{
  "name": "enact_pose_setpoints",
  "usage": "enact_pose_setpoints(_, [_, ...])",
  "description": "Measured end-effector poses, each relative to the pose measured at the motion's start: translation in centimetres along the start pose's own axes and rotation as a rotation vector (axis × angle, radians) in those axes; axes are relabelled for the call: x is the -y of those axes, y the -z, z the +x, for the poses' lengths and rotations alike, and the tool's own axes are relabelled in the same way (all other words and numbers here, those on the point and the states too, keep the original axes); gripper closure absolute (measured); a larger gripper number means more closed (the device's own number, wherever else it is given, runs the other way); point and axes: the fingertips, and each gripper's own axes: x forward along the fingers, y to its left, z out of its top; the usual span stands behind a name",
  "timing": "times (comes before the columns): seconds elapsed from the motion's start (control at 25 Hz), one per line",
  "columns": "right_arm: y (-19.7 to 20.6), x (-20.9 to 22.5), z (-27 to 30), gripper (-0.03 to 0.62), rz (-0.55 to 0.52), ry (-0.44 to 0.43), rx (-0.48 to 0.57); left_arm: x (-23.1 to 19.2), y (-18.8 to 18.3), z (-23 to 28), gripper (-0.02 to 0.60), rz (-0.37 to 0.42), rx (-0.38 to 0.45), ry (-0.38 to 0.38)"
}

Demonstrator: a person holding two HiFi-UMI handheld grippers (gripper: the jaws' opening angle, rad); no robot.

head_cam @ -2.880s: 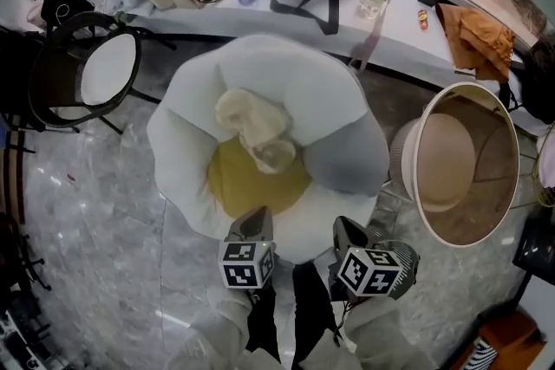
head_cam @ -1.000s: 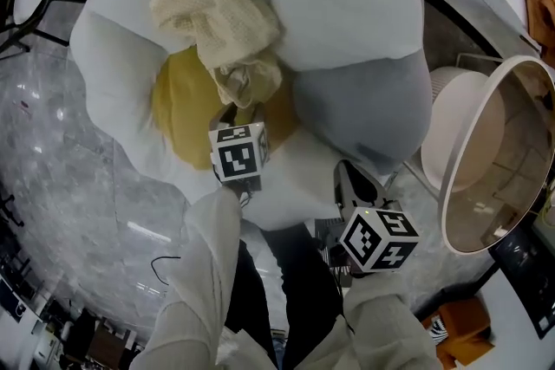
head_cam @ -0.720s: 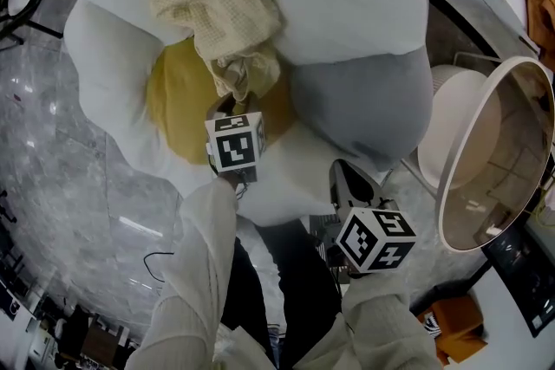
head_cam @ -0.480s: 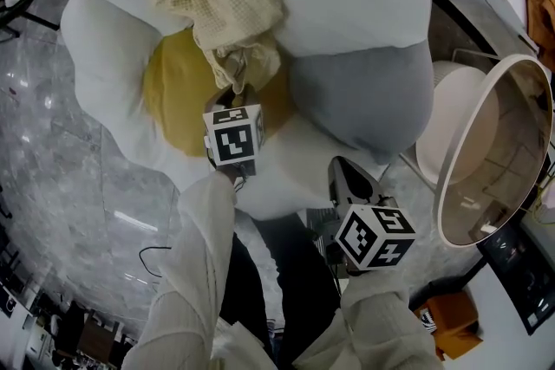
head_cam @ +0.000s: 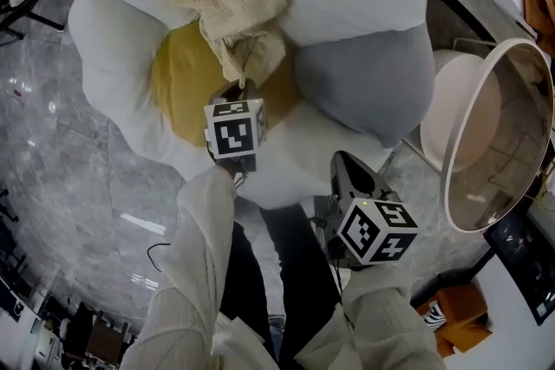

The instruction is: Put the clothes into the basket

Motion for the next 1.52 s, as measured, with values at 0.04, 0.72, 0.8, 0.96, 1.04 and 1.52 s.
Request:
enact_pose_setpoints(0.04, [0.2, -0.1, -0.3, 0.569, 0.005, 0.001, 0.001, 0.0, -0.1, -0.3, 0.554, 0.0, 0.003, 0.003])
enact_pose_setpoints(0.72, [0.3, -3.9, -6.4, 0.569, 0.093, -0.014, 0.128, 1.8, -4.4, -11.5, 0.565, 0.113, 0.088, -0.006])
enact_pose_setpoints(0.8, [0.4, -4.0, -7.4, 0.569, 0.096, -0.004, 0.132, 2.2, -4.9, -13.5, 0.565, 0.107, 0.1, -0.001])
enact_pose_setpoints(0.96, [0.5, -4.7, -10.1, 0.569, 0.077, 0.015, 0.135, 2.7, -5.1, -17.6, 0.565, 0.104, 0.116, -0.011])
enact_pose_setpoints(1.04, [0.1, -5.4, -11.6, 0.569, 0.068, 0.018, 0.145, 3.2, -5.4, -19.5, 0.565, 0.108, 0.123, -0.004])
enact_pose_setpoints(1.52, [-3.1, -10.5, -19.4, 0.569, 0.085, 0.034, 0.235, 8.0, -11.3, -31.6, 0.566, 0.245, 0.186, 0.138])
